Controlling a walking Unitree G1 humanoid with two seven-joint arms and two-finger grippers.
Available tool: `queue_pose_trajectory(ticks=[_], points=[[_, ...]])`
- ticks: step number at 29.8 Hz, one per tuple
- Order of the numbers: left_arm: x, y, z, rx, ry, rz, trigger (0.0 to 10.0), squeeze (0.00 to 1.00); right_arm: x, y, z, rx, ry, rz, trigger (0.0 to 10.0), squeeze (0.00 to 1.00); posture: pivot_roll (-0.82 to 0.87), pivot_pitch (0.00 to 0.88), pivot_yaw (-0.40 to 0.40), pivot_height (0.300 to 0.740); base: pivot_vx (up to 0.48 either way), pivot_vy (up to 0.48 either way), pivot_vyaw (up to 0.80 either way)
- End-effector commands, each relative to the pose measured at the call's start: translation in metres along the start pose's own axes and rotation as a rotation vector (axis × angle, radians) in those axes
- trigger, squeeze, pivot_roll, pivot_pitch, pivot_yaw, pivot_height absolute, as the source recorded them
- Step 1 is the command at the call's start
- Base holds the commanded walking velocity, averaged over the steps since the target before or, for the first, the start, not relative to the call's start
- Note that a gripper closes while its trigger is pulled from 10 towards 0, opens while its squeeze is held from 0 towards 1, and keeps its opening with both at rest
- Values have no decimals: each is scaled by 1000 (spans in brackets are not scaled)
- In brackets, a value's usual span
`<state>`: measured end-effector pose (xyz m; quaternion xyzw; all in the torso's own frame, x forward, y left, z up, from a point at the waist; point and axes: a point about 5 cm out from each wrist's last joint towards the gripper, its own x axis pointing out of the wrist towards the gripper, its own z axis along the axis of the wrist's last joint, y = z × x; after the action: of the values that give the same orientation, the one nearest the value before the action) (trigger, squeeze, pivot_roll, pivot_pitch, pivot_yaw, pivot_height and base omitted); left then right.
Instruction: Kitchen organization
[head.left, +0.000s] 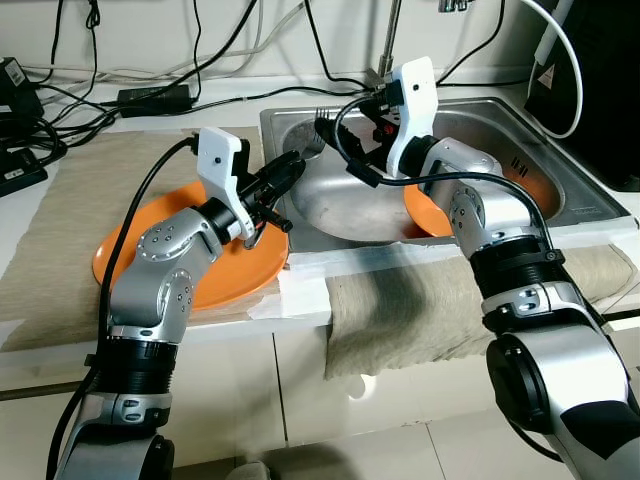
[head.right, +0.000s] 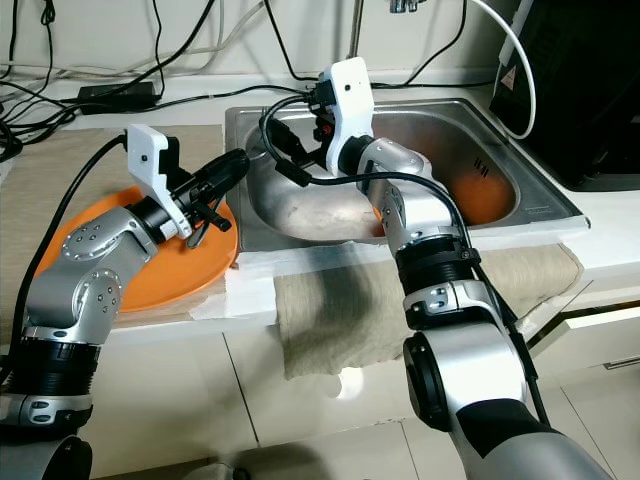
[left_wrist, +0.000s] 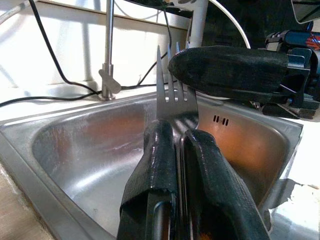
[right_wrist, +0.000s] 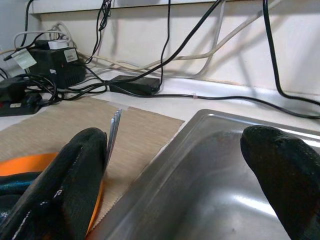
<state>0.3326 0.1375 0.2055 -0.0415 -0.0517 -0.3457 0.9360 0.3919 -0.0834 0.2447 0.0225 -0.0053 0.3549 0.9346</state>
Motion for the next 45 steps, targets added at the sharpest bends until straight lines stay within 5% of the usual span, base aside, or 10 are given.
queue_pose_trajectory(ticks=[1, 16, 37, 38, 39, 40, 45], points=[[3, -7, 7, 18, -26, -39, 0, 0, 1, -4, 1, 36, 12, -27, 10000, 0, 22, 0, -7, 740, 0, 0, 0], [19, -34, 23, -85, -143, -99, 0, 0, 8, 5, -2, 111, 44, 11, 10000, 0, 23, 0, -7, 740, 0, 0, 0], [25, -61, 49, -105, -222, -198, 0, 0, 13, 10, -2, 230, 84, -6, 10000, 0, 20, 0, -1, 740, 0, 0, 0], [24, -61, 49, -105, -222, -201, 0, 0, 13, 10, -2, 236, 85, -9, 7490, 0, 20, 0, -1, 740, 0, 0, 0], [24, -61, 50, -104, -223, -204, 0, 0, 13, 9, -2, 240, 89, -14, 3059, 0, 20, 0, -1, 740, 0, 0, 0], [24, -62, 51, -105, -227, -209, 0, 0, 13, 10, -4, 242, 93, -12, 0, 0, 18, 0, -2, 740, 0, 0, 0], [23, -67, 54, -114, -233, -232, 0, 0, 13, 11, -4, 252, 94, -6, 0, 0, 17, 0, 0, 740, 0, 0, 0]])
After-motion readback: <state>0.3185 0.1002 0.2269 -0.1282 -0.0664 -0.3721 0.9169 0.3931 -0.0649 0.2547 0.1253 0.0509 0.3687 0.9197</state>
